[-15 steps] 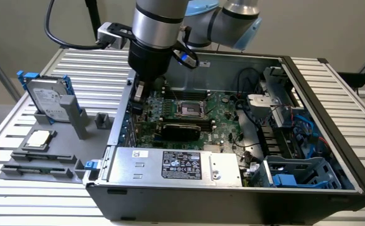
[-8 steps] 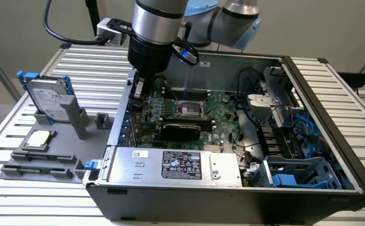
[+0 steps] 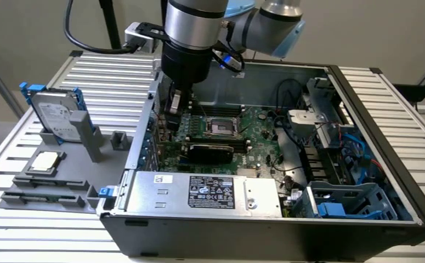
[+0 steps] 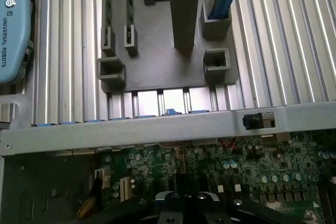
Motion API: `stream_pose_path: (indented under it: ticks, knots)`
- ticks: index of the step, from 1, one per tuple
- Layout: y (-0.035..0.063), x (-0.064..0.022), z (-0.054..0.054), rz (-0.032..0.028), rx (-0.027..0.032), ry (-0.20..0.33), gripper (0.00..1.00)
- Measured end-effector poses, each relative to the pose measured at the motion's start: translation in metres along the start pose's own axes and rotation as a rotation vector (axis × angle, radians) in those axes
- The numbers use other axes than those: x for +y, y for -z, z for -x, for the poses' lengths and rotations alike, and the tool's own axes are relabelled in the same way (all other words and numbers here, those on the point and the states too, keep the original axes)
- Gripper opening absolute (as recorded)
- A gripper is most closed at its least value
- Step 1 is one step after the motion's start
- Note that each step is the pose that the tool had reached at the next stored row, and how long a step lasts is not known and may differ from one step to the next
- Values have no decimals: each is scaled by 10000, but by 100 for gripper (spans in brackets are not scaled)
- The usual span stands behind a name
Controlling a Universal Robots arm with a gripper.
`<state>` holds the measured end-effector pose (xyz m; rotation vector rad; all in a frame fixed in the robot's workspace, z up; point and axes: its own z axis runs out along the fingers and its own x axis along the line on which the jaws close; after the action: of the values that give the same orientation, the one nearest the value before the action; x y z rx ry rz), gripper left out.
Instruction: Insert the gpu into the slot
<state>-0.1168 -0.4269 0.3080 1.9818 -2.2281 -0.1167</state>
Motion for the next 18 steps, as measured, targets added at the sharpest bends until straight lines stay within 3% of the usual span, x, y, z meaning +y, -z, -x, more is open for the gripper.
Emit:
stream_pose_path:
  ticks: [7, 8, 9, 11, 18]
  knots:
    - [16, -98, 11, -1003, -178, -30, 11]
    - [19, -114, 13, -1127, -202, -32, 11]
    - [23, -134, 14, -1196, -232, -32, 11]
    - [35, -194, 14, -1236, -309, -19, 11]
    - [36, -202, 13, -1224, -312, -19, 11]
